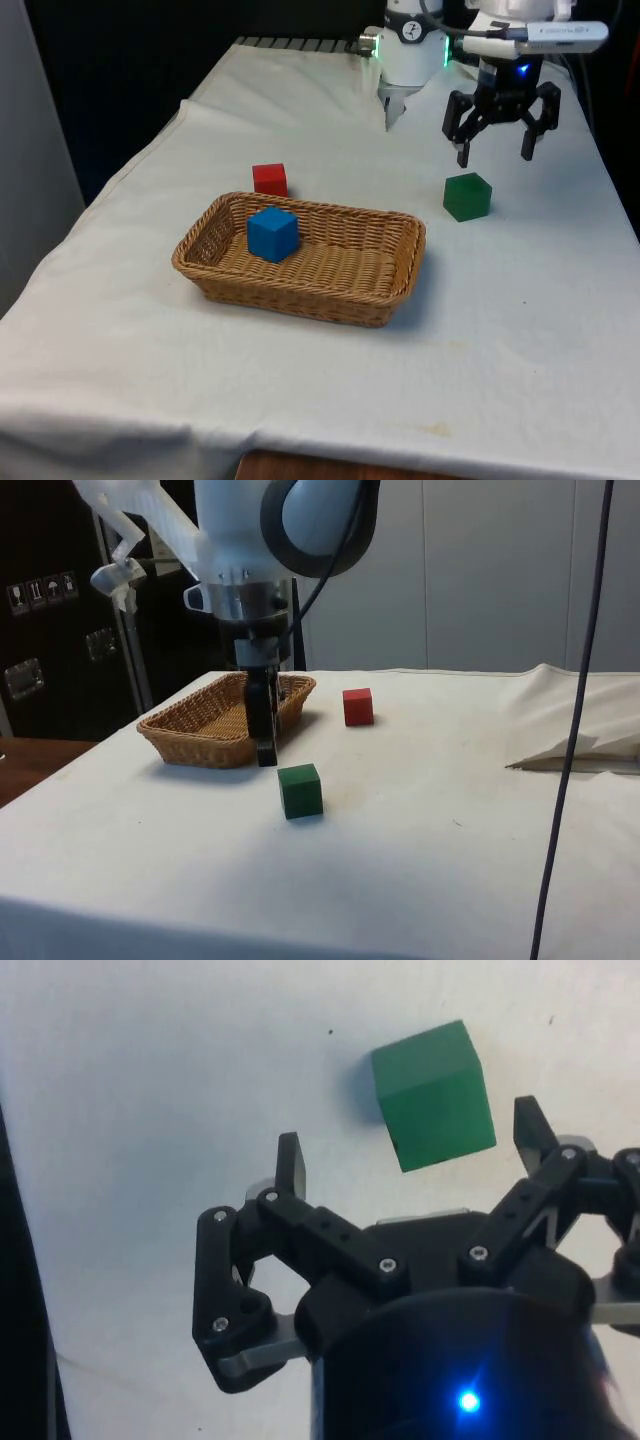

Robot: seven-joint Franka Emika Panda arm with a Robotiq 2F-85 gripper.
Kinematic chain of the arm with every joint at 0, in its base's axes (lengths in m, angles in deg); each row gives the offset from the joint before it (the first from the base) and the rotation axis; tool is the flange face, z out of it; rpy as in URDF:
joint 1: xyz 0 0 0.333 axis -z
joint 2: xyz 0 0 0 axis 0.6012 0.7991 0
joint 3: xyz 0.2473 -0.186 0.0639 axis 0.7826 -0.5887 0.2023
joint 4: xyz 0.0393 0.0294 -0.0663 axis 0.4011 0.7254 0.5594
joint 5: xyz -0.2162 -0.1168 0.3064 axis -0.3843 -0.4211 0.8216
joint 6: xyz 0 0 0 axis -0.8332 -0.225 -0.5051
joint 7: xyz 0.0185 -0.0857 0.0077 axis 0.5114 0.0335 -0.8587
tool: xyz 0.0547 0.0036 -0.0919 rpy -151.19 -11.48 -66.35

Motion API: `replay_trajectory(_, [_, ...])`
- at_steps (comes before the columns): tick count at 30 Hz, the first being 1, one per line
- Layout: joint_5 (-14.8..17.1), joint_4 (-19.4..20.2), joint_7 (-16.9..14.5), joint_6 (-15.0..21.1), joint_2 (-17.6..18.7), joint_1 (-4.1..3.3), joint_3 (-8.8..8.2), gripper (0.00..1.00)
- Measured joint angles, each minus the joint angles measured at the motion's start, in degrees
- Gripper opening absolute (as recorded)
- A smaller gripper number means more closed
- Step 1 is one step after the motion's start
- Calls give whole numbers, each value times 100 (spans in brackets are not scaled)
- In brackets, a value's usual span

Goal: Pick up exactly two blocks and place them into the basket.

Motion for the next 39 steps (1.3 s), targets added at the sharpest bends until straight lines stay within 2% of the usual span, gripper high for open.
replay_trajectory(6, [0,0,-332,34,29,6,0,100])
replay_trajectory(8, [0,0,-332,34,29,6,0,100])
replay_trajectory(23, [0,6,-1117,258,332,17,0,100])
replay_trajectory(27, [0,6,-1215,275,372,23,-6,100])
replay_trajectory(31, [0,6,-1432,286,464,40,-57,100])
replay_trajectory(39, [-40,0,-1679,286,625,52,-172,100])
